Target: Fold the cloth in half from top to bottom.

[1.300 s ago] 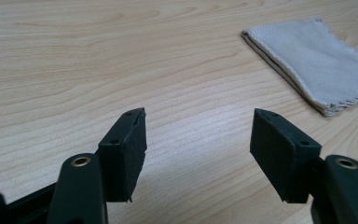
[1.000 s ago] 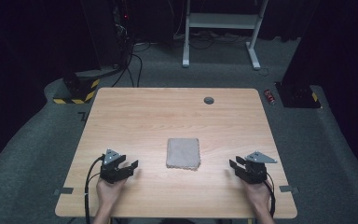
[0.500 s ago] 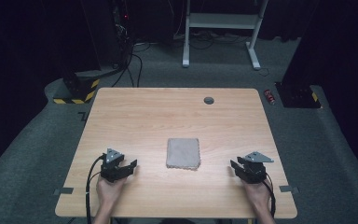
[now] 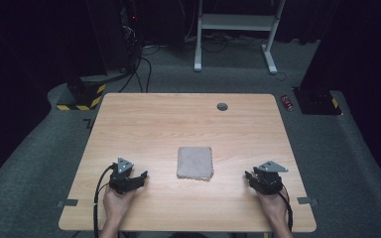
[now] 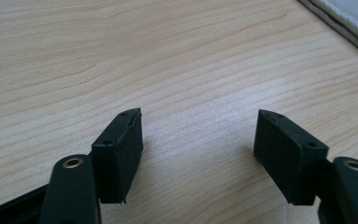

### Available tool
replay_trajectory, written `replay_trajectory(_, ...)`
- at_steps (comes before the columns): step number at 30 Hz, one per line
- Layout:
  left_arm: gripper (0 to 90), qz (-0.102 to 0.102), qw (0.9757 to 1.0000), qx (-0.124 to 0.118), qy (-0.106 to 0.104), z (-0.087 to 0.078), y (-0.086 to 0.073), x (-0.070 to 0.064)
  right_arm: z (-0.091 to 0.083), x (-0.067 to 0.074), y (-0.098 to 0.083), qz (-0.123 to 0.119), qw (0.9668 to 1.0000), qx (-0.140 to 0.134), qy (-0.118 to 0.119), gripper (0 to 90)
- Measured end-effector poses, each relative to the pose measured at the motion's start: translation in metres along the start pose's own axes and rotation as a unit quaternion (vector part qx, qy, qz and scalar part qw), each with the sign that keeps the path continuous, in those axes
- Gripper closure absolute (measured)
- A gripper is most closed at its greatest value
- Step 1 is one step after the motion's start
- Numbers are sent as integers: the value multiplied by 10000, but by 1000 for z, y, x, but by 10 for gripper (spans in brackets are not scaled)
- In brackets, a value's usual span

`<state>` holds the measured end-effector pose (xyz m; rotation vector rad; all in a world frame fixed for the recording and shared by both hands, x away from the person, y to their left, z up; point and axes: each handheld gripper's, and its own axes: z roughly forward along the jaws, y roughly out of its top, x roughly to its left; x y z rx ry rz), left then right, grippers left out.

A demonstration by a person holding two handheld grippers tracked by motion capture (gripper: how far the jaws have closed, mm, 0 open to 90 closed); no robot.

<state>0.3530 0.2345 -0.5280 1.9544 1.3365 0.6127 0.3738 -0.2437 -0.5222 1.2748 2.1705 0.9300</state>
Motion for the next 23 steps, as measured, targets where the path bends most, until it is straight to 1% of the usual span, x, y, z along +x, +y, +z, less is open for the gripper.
replay_trajectory(1, 313, 1, 10000, 6, -18, 0, 0, 0, 0, -1, 0, 16, 10000, 8, -9, 541)
replay_trajectory(4, 303, 13, 10000, 9, -31, 0, 0, 0, 1, -4, 1, 107, 9999, 31, 79, 517)
replay_trajectory(9, 297, 0, 10000, 10, -37, 0, 0, 0, 2, -5, 1, 87, 9999, 29, 102, 504)
replay_trajectory(12, 293, 2, 10000, 13, -41, 0, 0, 0, 2, -6, 1, 118, 9999, 36, 79, 489)
replay_trajectory(23, 285, 5, 10000, 16, -48, 1, 0, -1, 2, -6, 1, 115, 9999, 36, 82, 492)
